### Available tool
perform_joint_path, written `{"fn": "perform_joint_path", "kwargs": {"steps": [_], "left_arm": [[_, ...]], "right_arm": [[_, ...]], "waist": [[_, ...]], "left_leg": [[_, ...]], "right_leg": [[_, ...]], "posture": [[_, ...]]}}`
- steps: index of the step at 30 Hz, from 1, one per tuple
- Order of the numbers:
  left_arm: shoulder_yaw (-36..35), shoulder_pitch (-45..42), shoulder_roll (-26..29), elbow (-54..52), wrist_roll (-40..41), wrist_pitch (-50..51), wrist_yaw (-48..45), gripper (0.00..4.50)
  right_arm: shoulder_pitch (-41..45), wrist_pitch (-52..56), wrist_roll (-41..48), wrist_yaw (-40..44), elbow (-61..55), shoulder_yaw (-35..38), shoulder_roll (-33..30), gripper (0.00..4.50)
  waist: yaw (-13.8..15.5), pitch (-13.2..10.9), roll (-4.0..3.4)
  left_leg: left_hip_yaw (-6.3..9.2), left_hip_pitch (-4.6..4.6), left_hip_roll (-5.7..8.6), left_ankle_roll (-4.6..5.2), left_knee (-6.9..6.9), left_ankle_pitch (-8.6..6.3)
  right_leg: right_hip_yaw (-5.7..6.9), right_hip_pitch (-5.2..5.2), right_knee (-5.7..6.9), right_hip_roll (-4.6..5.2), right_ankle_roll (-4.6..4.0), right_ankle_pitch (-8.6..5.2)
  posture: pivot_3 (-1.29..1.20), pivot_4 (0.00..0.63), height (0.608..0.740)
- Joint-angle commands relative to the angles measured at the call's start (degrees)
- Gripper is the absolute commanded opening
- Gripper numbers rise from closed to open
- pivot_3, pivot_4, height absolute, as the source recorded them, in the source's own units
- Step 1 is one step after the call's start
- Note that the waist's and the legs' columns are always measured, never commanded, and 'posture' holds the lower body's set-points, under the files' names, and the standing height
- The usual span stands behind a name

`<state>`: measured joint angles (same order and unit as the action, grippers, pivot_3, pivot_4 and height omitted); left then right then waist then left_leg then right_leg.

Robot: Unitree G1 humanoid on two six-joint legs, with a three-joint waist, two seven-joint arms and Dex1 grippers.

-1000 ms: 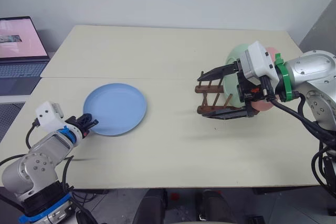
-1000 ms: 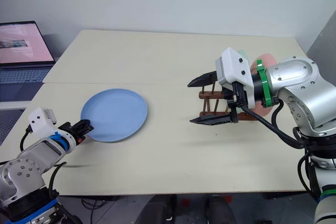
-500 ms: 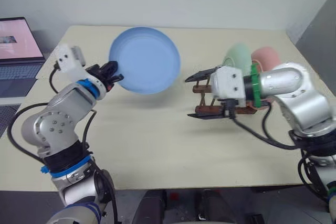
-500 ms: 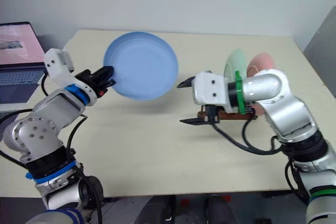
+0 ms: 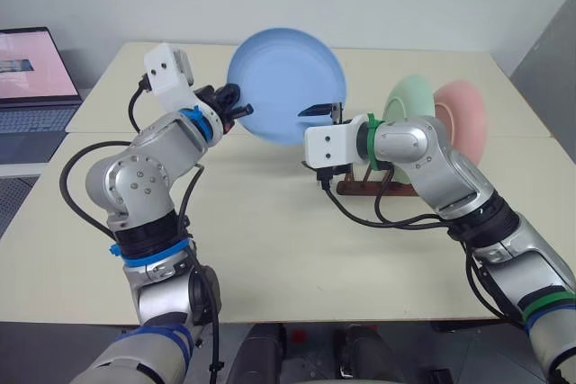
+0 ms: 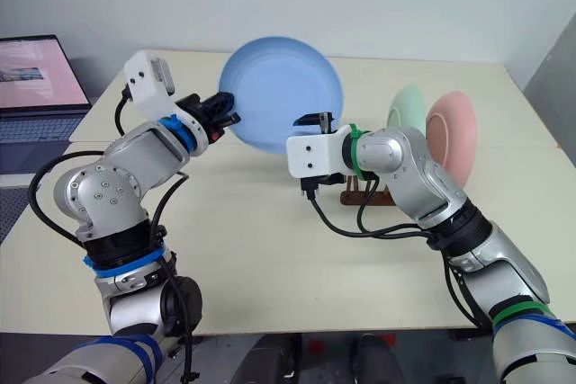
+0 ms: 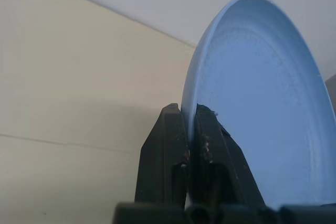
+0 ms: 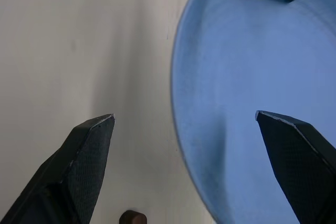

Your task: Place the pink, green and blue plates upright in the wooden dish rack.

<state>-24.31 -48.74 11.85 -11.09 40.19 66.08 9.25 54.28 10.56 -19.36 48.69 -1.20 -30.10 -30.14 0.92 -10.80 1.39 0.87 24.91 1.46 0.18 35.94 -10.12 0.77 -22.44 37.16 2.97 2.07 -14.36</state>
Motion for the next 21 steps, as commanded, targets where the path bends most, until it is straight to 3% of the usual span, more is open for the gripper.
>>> {"fn": "perform_joint_path", "kwargs": {"steps": [1, 5, 7, 11, 15, 18, 21], "left_arm": [[0.87, -1.39, 0.19, 0.02, -0.32, -2.00, -1.11, 0.00], [1.42, -1.23, 0.51, 0.18, -0.28, -1.84, -1.71, 0.00], [1.53, -0.88, 0.78, 0.39, -0.33, -1.71, -2.14, 0.00], [1.59, -0.59, 1.76, 0.56, 0.38, -1.11, -3.70, 0.00], [2.41, -0.22, 4.83, 1.52, 0.21, -0.69, -7.02, 0.00], [3.15, 0.20, 7.12, 1.72, 0.75, -1.84, -11.56, 0.78], [5.50, 2.09, 12.78, 0.89, 0.03, -7.00, -21.94, 1.64]], "right_arm": [[1.99, -2.58, -2.81, -1.34, 0.91, 0.94, 0.53, 3.32], [2.32, -4.79, -5.00, -2.12, 3.15, 0.97, 0.98, 1.84], [2.52, -5.87, -5.84, -2.43, 4.01, 1.03, 1.26, 1.61], [2.78, -8.10, -6.96, -2.57, 5.59, 1.69, 1.68, 0.18], [3.19, -9.98, -7.06, -2.49, 6.74, 2.38, 1.83, 0.04], [3.26, -10.93, -6.92, -2.44, 7.14, 2.66, 1.82, 0.00], [3.46, -11.35, -6.72, -2.25, 7.30, 3.07, 1.86, 0.00]], "waist": [[-0.04, 0.00, 0.00], [-0.29, 0.00, 0.00], [-0.58, 0.00, 0.00], [-0.65, 0.00, 0.00], [-0.73, 0.00, 0.00], [-0.78, 0.00, 0.00], [-0.97, 0.00, 0.00]], "left_leg": [[0.01, 0.00, 0.00, -0.01, 0.00, 0.01], [0.02, -0.02, -0.01, -0.04, -0.02, 0.02], [0.01, -0.01, -0.01, -0.05, -0.02, 0.02], [0.03, -0.02, -0.01, -0.07, -0.02, 0.04], [0.05, -0.02, -0.01, -0.10, -0.02, 0.06], [0.07, -0.03, -0.01, -0.11, -0.02, 0.07], [0.06, -0.03, -0.01, -0.12, -0.03, 0.07]], "right_leg": [[0.00, 0.00, 0.00, -0.01, 0.00, 0.00], [0.00, 0.00, 0.01, -0.03, 0.00, 0.00], [0.00, 0.00, 0.01, -0.03, 0.00, 0.00], [0.01, 0.01, 0.03, -0.03, 0.00, 0.00], [0.01, 0.01, 0.04, -0.04, 0.00, 0.00], [0.02, 0.01, 0.04, -0.04, 0.00, 0.00], [0.01, 0.00, 0.04, -0.05, 0.00, 0.00]], "posture": [[0.00, 0.150, 0.740], [0.00, 0.150, 0.740], [0.00, 0.150, 0.740], [0.00, 0.150, 0.740], [0.00, 0.150, 0.740], [0.00, 0.150, 0.740], [0.00, 0.150, 0.740]]}}
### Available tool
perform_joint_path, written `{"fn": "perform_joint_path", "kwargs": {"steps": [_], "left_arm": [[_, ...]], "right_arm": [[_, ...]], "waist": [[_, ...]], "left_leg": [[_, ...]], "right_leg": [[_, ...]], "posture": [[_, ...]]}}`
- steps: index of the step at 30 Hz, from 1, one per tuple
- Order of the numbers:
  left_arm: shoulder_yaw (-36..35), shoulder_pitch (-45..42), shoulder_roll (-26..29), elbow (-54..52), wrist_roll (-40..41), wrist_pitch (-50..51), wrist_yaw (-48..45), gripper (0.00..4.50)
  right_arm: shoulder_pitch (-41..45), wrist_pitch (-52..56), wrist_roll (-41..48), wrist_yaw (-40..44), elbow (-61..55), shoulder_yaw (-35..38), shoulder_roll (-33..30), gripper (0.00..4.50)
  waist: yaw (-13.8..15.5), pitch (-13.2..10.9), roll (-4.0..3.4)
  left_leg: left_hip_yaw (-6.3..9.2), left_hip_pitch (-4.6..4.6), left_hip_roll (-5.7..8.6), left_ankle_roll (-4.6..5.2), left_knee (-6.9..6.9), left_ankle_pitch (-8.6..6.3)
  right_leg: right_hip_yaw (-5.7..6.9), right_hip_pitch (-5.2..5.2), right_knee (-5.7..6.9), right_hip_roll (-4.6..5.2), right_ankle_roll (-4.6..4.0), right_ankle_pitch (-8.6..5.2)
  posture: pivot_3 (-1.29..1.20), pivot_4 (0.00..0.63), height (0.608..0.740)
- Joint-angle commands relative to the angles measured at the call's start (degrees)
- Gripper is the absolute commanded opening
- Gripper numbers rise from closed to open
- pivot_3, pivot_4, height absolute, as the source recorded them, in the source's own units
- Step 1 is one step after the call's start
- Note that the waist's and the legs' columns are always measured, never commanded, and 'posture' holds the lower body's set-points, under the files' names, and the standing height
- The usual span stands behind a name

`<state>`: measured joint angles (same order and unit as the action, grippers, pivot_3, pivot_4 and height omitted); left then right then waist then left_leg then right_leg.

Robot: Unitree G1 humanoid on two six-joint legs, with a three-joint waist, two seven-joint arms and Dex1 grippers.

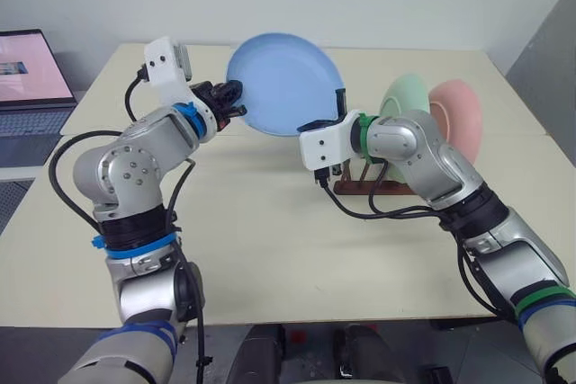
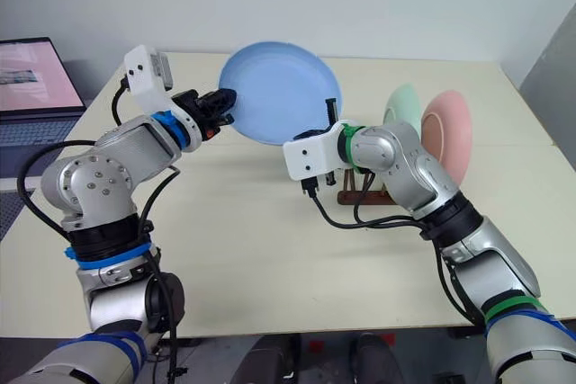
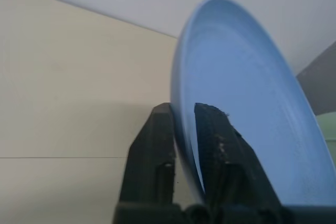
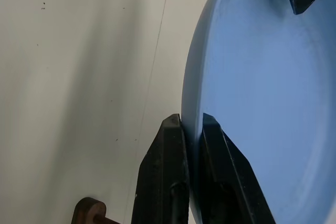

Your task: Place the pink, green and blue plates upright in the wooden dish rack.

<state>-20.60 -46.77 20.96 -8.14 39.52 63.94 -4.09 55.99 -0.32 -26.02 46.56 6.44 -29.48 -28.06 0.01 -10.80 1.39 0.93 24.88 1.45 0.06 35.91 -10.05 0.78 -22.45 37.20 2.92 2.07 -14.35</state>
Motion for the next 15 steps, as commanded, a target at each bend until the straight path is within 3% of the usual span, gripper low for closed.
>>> {"fn": "perform_joint_path", "kwargs": {"steps": [1, 4, 9, 15], "left_arm": [[1.32, 0.71, 6.07, -1.77, 1.41, -6.96, -13.39, 1.97], [-0.90, 2.82, 12.23, 0.04, 2.89, -14.13, -26.50, 2.88], [1.97, 9.37, 20.56, 2.34, -3.01, -27.21, -40.55, 4.41], [5.46, 13.21, 22.00, 4.06, -7.85, -36.93, -46.45, 4.41]], "right_arm": [[1.88, -0.50, 0.20, 0.00, -0.45, 2.87, -0.31, 0.00], [2.22, -0.54, 1.29, 0.18, -1.09, 4.42, -0.54, 0.00], [2.32, 5.34, 9.27, 2.25, -6.60, 11.04, 1.58, 0.00], [1.50, 24.78, 25.66, 2.13, -17.00, 22.01, 8.59, 0.00]], "waist": [[-0.07, 0.00, -0.01], [-0.17, -0.01, -0.01], [-0.26, -0.01, -0.02], [0.15, -0.01, -0.03]], "left_leg": [[0.00, 0.00, 0.00, -0.01, -0.02, 0.01], [-0.03, 0.00, -0.01, -0.03, -0.09, 0.01], [-0.07, 0.00, -0.02, 0.00, -0.22, 0.00], [-0.02, 0.02, -0.05, 0.21, -0.24, -0.12]], "right_leg": [[-0.01, 0.00, 0.00, 0.00, -0.01, 0.00], [-0.04, -0.09, 0.00, 0.00, -0.03, -0.01], [-0.10, -0.15, -0.03, 0.02, -0.09, -0.04], [-0.05, -0.18, -0.01, 0.09, -0.13, -0.05]], "posture": [[0.00, 0.150, 0.740], [0.00, 0.150, 0.740], [0.00, 0.150, 0.740], [0.00, 0.150, 0.740]]}}
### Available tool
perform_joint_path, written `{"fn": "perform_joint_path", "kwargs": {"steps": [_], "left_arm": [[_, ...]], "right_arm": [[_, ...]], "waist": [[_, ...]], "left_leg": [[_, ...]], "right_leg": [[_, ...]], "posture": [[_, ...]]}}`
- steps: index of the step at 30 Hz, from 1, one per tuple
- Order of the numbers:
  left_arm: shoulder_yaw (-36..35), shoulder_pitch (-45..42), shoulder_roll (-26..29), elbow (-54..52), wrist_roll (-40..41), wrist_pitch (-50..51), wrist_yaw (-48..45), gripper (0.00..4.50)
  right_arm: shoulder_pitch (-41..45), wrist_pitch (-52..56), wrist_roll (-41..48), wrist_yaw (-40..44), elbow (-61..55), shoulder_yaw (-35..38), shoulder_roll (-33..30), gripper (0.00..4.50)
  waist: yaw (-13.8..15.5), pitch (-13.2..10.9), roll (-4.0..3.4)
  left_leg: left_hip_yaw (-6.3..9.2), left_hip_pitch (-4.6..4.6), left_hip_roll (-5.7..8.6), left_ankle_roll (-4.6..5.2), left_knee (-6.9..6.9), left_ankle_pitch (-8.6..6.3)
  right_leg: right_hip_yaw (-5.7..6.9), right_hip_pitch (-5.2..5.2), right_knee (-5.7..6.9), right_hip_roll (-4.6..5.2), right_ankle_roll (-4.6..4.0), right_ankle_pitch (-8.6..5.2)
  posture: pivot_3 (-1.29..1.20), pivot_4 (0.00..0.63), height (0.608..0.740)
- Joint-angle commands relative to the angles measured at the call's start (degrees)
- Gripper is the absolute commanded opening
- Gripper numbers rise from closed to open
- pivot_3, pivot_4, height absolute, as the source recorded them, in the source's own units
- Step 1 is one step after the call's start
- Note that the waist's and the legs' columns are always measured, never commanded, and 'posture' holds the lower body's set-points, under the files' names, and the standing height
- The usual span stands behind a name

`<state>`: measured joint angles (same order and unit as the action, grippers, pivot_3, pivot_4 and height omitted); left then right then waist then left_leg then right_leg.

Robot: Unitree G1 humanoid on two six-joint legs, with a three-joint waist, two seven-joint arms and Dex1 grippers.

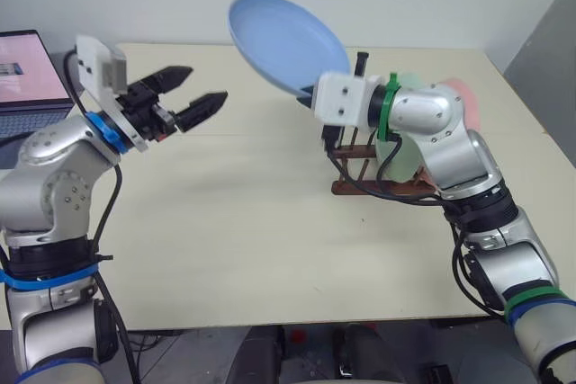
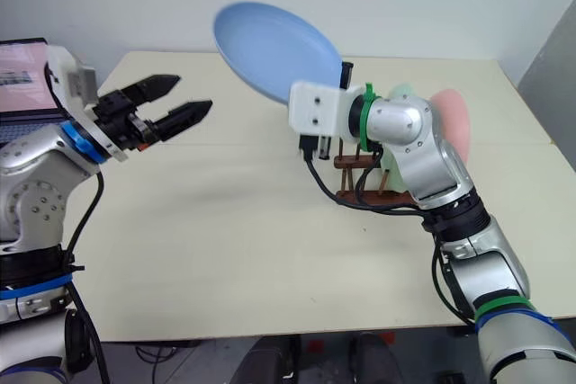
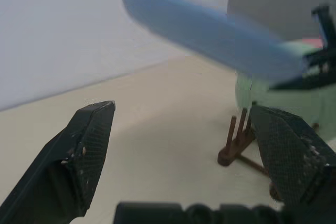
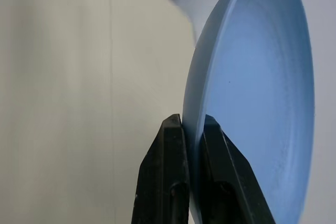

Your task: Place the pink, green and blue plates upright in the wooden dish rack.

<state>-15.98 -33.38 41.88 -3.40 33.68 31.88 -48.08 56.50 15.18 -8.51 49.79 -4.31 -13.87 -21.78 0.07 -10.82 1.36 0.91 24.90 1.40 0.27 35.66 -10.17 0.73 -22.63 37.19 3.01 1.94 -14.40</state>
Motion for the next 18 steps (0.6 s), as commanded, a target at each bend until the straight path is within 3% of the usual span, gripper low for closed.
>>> {"fn": "perform_joint_path", "kwargs": {"steps": [1, 13, 18], "left_arm": [[2.33, 0.99, 1.11, -1.27, -2.82, -6.07, -3.93, 4.41], [11.68, 5.41, -1.56, -9.41, -3.34, -11.11, -12.60, 4.41], [14.10, 3.12, -3.62, -11.28, -1.96, -9.64, -13.11, 4.41]], "right_arm": [[0.94, 15.01, 12.86, -2.20, -8.88, 9.59, 4.30, 0.00], [-4.80, 53.52, 46.01, -17.63, -29.27, 33.49, 11.27, 0.00], [-11.43, 58.80, 49.97, -24.12, -30.94, 38.26, 10.20, 0.00]], "waist": [[0.09, 0.00, 0.00], [-0.20, 0.01, -0.01], [-0.20, 0.02, -0.01]], "left_leg": [[0.02, 0.00, 0.00, 0.01, 0.01, 0.00], [-0.16, 0.18, 0.00, 0.04, -0.32, 0.00], [-0.19, 0.21, -0.01, 0.05, -0.38, 0.02]], "right_leg": [[0.01, 0.01, 0.00, 0.02, 0.00, 0.00], [-0.16, -0.47, 0.09, 0.14, -0.37, -0.04], [-0.10, -0.60, 0.44, 0.13, -0.52, -0.14]], "posture": [[0.00, 0.150, 0.740], [0.00, 0.150, 0.740], [0.00, 0.150, 0.740]]}}
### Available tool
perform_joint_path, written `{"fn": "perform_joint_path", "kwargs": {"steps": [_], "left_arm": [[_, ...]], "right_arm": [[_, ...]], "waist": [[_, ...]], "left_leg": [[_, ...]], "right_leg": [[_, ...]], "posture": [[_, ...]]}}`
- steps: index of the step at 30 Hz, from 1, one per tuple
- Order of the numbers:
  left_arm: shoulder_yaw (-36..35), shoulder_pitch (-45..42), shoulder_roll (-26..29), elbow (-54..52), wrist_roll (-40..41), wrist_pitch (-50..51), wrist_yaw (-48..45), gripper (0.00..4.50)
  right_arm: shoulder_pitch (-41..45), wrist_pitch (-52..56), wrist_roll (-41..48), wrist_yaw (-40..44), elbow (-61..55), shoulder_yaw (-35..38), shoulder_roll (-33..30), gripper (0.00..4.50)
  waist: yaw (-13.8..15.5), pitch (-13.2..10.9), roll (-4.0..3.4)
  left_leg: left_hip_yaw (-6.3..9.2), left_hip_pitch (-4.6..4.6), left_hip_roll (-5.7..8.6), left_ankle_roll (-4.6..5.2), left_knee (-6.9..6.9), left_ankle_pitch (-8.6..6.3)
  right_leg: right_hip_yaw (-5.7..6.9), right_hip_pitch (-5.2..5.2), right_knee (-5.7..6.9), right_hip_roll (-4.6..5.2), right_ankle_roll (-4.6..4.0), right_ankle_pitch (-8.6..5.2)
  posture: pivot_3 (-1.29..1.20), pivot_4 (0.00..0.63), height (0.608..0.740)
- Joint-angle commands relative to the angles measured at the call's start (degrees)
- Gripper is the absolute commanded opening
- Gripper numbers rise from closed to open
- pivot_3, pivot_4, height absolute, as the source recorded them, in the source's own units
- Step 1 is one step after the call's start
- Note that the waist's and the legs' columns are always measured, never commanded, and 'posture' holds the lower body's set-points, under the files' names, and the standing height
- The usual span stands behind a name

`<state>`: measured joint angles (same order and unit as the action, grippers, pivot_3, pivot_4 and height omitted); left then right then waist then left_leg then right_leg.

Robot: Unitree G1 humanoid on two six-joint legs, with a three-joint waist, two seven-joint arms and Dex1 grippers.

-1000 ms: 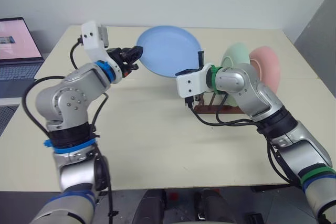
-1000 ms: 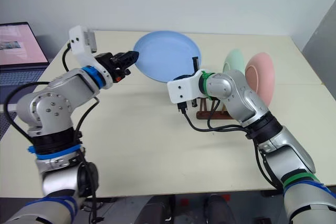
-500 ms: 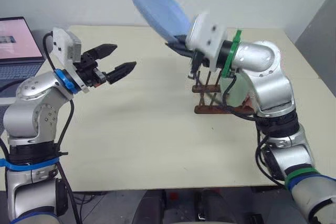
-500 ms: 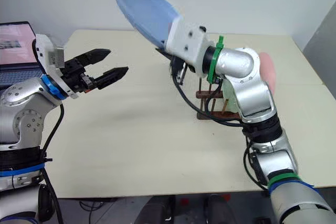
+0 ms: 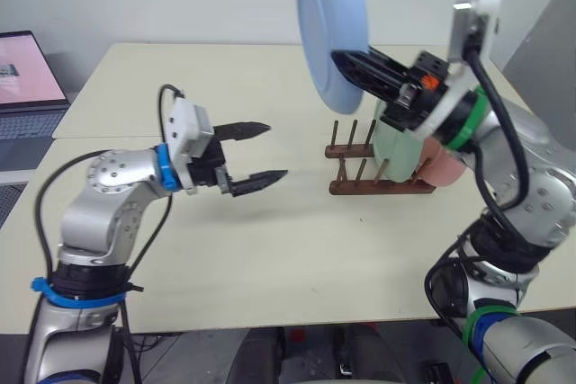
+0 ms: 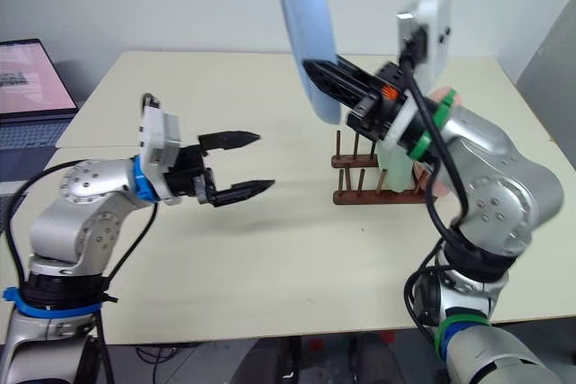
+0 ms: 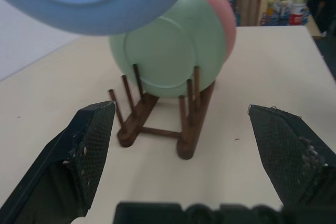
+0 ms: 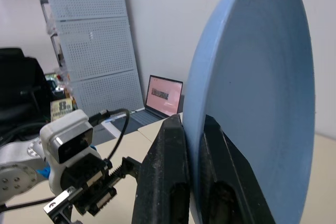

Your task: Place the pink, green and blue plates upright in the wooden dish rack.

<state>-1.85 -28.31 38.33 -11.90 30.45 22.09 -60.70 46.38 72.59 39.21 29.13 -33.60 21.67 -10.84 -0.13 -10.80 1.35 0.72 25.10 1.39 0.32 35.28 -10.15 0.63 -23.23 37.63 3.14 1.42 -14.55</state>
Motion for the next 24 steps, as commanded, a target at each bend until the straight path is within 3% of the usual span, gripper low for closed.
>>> {"fn": "perform_joint_path", "kwargs": {"steps": [1, 15, 24], "left_arm": [[0.24, -2.21, 0.04, -2.83, 1.38, 0.43, -0.90, 4.41], [1.71, -4.31, -0.84, -2.24, 0.78, 0.77, -1.42, 4.41], [2.07, -4.41, -1.47, -2.27, 0.30, 0.38, -1.26, 4.41]], "right_arm": [[-1.82, 1.88, 2.76, -4.94, -1.42, 3.23, -0.48, 0.00], [-5.83, 5.04, 12.97, -15.17, -0.05, 5.13, 1.87, 0.00], [-6.98, 4.36, 13.94, -19.89, 2.74, 2.33, 0.03, 0.00]], "waist": [[-0.03, -0.01, -0.01], [-0.44, -0.02, -0.03], [-0.43, -0.02, -0.03]], "left_leg": [[-0.01, 0.00, 0.00, 0.01, 0.01, 0.01], [-0.11, -0.14, -0.04, 0.17, 0.11, 0.14], [-0.12, -0.14, -0.04, 0.18, 0.12, 0.15]], "right_leg": [[0.01, -0.02, 0.10, -0.01, -0.03, -0.03], [0.00, 0.03, 0.37, -0.14, 0.05, -0.10], [0.00, 0.03, 0.37, -0.15, 0.07, -0.12]], "posture": [[0.00, 0.150, 0.740], [0.00, 0.150, 0.740], [0.00, 0.150, 0.740]]}}
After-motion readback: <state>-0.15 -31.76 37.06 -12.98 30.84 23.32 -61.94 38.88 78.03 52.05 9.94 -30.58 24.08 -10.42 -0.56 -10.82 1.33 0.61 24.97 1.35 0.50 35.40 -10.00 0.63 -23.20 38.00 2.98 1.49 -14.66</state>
